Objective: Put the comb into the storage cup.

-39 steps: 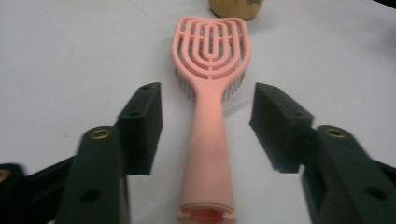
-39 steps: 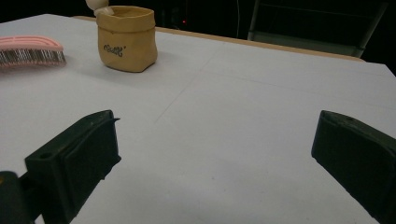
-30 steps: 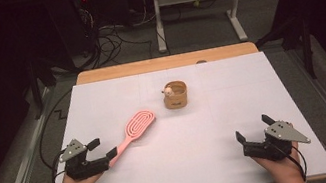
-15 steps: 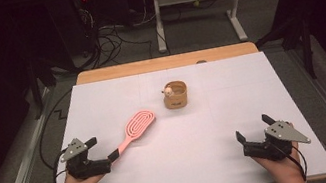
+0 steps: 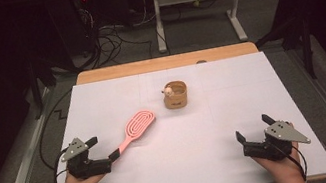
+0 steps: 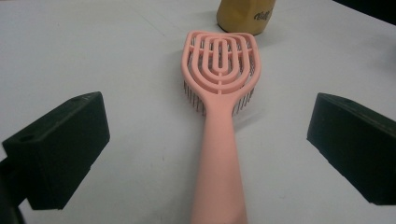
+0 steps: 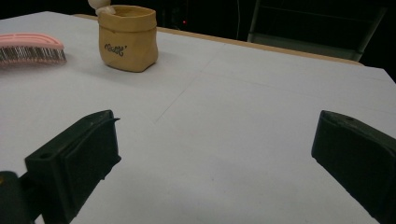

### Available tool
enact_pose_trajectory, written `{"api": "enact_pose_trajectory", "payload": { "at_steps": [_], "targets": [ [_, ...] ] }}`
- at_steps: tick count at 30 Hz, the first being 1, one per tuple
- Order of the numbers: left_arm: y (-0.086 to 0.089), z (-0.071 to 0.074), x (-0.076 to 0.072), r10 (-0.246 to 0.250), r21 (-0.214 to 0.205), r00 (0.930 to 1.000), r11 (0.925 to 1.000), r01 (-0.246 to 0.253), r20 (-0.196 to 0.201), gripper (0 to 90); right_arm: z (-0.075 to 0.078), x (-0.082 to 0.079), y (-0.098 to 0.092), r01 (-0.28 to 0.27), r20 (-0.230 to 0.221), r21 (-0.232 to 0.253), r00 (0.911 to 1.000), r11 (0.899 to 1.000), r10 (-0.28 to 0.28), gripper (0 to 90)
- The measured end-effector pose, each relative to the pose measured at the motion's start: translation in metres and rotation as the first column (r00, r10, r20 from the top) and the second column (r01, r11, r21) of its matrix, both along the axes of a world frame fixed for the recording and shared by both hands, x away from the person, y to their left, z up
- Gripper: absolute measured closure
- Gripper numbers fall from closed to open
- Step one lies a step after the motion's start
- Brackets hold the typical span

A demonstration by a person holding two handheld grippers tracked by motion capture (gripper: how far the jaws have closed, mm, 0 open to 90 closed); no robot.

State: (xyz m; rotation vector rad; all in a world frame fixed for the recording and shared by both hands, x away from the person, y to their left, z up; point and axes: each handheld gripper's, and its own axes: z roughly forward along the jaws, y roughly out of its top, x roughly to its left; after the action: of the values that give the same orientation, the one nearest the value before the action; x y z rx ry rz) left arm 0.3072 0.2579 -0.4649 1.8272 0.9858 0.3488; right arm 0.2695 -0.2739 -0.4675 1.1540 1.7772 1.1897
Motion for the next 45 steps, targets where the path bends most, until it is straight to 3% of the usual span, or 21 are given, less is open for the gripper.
{"api": "enact_pose_trajectory", "payload": {
  "at_steps": [9,11,16,19,21,34,45],
  "targets": [
    [-0.011,0.020,0.012,-0.016,0.018,0.9996,0.9997,0.016,-0.022,0.0,-0.001,0.001,-0.002,0.009,-0.010,0.012,0.9999,1.000,-0.009,1.2],
    [-0.013,0.023,0.015,-0.020,0.023,0.9997,0.9995,0.021,-0.011,0.0,-0.001,0.000,-0.002,0.009,-0.010,0.013,0.9999,1.000,-0.009,1.1],
    [-0.017,0.026,0.023,-0.016,0.051,0.9998,0.9986,0.016,-0.011,0.0,0.000,0.000,-0.003,0.010,-0.001,0.009,1.0000,1.000,-0.010,1.1],
    [-0.023,0.026,0.030,-0.016,0.097,0.9997,0.9951,0.018,-0.018,0.0,0.001,-0.001,-0.003,0.009,0.004,0.010,0.9999,1.000,-0.009,1.1],
    [-0.028,0.027,0.039,-0.024,0.115,0.9983,0.9930,0.029,-0.053,0.0,0.000,0.000,-0.003,0.014,-0.002,0.013,0.9999,1.000,-0.014,1.1],
    [-0.051,0.030,0.061,-0.048,0.155,0.9945,0.9860,0.062,-0.093,0.0,0.002,-0.001,-0.004,0.012,0.008,0.006,0.9999,1.000,-0.012,1.1],
    [-0.077,0.030,0.079,-0.078,0.226,0.9844,0.9676,0.113,-0.158,0.0,0.003,-0.001,-0.004,0.009,0.013,0.008,0.9999,1.000,-0.009,1.1]
  ]
}}
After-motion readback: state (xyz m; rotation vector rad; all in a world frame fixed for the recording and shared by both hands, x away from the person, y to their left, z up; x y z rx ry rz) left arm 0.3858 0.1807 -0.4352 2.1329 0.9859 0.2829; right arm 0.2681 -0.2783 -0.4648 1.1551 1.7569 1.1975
